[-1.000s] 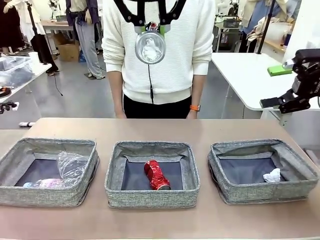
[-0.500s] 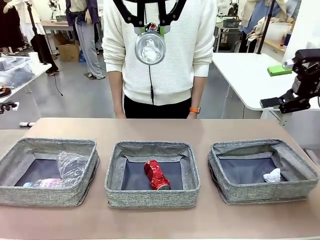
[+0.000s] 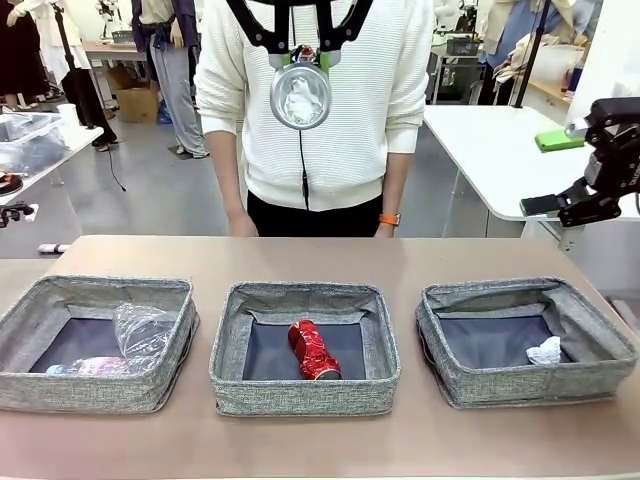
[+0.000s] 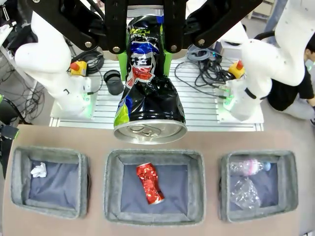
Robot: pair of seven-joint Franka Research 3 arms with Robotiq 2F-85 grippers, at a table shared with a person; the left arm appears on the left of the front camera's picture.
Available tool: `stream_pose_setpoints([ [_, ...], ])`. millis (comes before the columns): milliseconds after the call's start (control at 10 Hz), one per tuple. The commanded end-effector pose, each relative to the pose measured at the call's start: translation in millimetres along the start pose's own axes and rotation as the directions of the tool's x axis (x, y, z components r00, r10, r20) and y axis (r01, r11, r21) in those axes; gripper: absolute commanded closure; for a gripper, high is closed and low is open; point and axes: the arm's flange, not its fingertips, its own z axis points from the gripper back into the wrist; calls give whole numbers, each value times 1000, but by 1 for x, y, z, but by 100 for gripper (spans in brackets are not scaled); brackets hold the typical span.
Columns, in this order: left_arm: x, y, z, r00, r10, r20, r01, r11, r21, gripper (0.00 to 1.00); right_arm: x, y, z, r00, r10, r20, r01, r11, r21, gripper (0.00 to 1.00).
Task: Sort the waste into the appropriate baskets.
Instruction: Place the picked waste into the Fabric basket indicated by the person.
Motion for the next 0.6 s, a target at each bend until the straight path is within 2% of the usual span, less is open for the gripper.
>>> stream_pose_setpoints([
  [0, -3, 6, 0, 1000, -8, -9, 7, 1000, -3, 73, 0, 3, -3, 1000, -4, 10, 3, 1000, 21, 0],
  [500, -3, 6, 0, 1000, -8, -9, 7, 1000, -3, 73, 0, 3, -3, 1000, -4, 10, 3, 1000, 21, 0],
])
